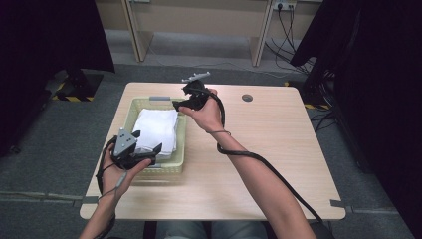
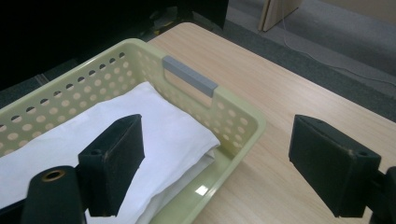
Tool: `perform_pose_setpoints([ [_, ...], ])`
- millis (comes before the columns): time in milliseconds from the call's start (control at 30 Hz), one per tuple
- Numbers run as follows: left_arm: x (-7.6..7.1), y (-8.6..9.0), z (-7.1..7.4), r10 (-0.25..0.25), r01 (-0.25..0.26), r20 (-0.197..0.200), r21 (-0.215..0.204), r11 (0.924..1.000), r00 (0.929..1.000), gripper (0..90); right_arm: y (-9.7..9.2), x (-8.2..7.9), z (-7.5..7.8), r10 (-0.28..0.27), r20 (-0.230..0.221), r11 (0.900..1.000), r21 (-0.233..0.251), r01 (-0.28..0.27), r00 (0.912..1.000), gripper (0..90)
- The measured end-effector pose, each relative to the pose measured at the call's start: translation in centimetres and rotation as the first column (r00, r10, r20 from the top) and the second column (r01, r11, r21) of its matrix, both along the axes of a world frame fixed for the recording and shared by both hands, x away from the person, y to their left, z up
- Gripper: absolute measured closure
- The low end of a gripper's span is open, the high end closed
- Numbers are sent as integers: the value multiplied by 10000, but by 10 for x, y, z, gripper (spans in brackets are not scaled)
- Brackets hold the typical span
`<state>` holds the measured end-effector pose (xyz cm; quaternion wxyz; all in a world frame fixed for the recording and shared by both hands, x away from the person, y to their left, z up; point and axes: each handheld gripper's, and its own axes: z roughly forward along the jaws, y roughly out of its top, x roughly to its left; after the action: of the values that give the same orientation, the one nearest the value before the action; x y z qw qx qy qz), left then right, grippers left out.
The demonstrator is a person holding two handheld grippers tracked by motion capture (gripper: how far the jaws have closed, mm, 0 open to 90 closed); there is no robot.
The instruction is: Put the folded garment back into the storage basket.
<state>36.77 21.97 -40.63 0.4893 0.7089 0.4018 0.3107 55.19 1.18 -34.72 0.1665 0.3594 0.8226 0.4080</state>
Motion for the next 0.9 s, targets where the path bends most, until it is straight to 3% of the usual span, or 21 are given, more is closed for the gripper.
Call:
perform_pose_setpoints([
  [900,8,-42,2,-982,983,187,-32,9952,9950,128,-35,-2,-7,-608,-31,9981,87,608,9981,182],
])
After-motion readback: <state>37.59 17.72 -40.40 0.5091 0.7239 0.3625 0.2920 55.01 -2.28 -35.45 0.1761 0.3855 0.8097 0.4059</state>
